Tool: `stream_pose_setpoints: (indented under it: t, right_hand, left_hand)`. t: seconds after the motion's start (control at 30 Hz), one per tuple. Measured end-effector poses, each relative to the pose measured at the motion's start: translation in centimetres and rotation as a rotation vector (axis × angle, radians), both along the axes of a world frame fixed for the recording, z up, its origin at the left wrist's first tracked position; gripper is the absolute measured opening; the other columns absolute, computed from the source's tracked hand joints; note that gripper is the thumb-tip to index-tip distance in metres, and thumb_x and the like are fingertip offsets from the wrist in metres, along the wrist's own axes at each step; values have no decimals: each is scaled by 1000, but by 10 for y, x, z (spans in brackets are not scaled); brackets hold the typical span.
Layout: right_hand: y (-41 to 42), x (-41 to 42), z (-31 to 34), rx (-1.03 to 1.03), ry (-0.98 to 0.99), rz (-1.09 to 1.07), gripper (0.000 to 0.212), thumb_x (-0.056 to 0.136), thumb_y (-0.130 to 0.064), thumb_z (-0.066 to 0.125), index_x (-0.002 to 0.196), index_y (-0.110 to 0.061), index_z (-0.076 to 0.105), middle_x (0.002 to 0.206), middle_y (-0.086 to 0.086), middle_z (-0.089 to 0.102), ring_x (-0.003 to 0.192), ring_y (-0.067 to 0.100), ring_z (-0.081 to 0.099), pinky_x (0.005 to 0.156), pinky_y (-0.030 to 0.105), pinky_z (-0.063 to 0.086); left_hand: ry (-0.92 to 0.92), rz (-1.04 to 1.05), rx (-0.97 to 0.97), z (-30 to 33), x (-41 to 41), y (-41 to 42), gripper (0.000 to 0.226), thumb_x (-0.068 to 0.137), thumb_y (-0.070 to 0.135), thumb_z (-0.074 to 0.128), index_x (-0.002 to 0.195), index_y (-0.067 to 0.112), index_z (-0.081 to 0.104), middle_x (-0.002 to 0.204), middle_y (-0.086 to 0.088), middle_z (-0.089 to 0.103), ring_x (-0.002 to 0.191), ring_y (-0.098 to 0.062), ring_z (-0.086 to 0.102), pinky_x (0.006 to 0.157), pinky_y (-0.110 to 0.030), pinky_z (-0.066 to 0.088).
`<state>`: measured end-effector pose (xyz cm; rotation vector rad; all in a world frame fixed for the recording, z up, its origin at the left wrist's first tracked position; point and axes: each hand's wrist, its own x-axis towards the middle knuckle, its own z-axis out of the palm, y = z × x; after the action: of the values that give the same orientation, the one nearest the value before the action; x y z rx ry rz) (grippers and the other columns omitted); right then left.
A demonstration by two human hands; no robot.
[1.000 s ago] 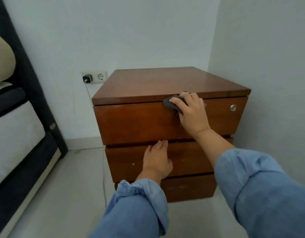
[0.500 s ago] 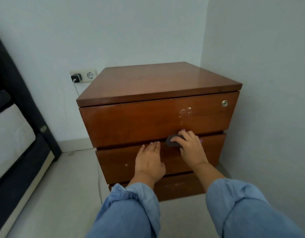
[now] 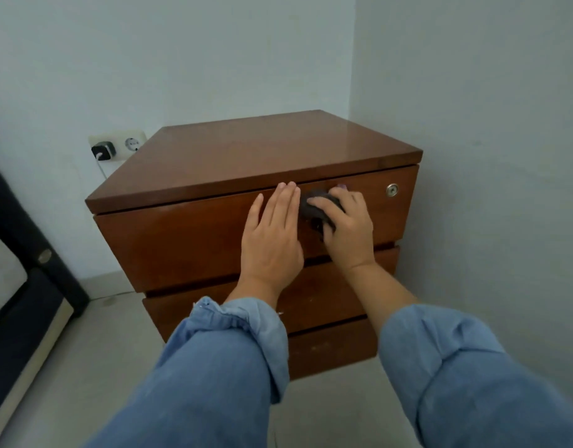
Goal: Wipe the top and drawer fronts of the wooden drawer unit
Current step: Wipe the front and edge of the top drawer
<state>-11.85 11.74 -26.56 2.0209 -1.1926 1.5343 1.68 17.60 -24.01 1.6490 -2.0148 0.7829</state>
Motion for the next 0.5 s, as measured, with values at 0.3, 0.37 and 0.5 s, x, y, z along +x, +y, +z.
stream_pose_setpoints:
  t: [0.3, 0.37, 0.5]
  right_hand:
    - [18, -16, -68, 329, 171, 37, 41, 69, 11, 66, 99, -16, 70, 105, 10, 63, 91, 31, 58, 74, 42, 54]
    - [24, -25, -73, 472, 206, 27, 38, 76, 9, 60, 103, -16, 69, 108, 10, 60, 95, 31, 55, 77, 45, 51]
    - [26, -46, -39, 335, 83, -26, 40, 72, 14, 56, 101, -10, 68, 108, 16, 59, 94, 35, 53, 77, 44, 51]
  left_hand:
    - [-73, 56, 69, 5, -2, 4, 78, 78, 26, 46, 150, 7, 23, 156, -7, 26, 145, -19, 21, 119, -40, 15]
    - [-64, 70, 78, 7, -6, 8, 80, 77, 29, 47, 150, 7, 21, 157, -7, 25, 145, -19, 19, 119, -40, 13]
    - [-45, 68, 54, 14, -19, 7, 79, 77, 31, 49, 148, 7, 26, 153, -8, 32, 143, -20, 25, 118, -41, 14]
